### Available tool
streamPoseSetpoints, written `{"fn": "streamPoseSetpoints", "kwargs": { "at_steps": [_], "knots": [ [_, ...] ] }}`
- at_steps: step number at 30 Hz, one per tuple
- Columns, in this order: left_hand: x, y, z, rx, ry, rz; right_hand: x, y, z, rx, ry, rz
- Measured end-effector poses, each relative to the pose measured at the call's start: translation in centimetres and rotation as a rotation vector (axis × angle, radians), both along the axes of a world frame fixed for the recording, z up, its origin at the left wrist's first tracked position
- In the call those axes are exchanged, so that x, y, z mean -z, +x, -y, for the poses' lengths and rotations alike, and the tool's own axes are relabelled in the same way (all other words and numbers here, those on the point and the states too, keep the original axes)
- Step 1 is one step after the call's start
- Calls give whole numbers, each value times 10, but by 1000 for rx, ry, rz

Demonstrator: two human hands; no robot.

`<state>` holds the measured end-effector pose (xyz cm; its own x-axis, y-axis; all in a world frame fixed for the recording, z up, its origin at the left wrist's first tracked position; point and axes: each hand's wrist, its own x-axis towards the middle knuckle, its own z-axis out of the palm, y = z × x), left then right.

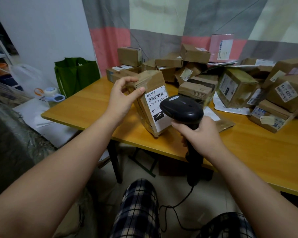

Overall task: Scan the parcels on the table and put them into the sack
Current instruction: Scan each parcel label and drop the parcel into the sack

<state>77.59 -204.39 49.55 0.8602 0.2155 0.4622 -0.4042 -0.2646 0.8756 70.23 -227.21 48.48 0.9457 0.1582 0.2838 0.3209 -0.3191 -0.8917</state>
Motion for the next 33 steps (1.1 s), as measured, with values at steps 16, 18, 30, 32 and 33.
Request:
{"fn": "streamPoseSetpoints", "kwargs": {
  "at_steps": [16,18,30,32,33],
  "knots": [
    [89,-265,-210,-952,93,-122,125,-46,-243,-575,-318,-220],
    [107,-279,-223,-1011,93,-156,144,-47,-265,-597,-399,-242],
    [199,-233,-272,-743,753,-798,189,-33,-290,-438,-414,-193],
    [214,-218,-273,-616,829,-981,190,-33,-286,-391,-345,-209],
    [218,-214,-272,-584,797,-1048,191,-33,-283,-367,-299,-210]
  ]
}}
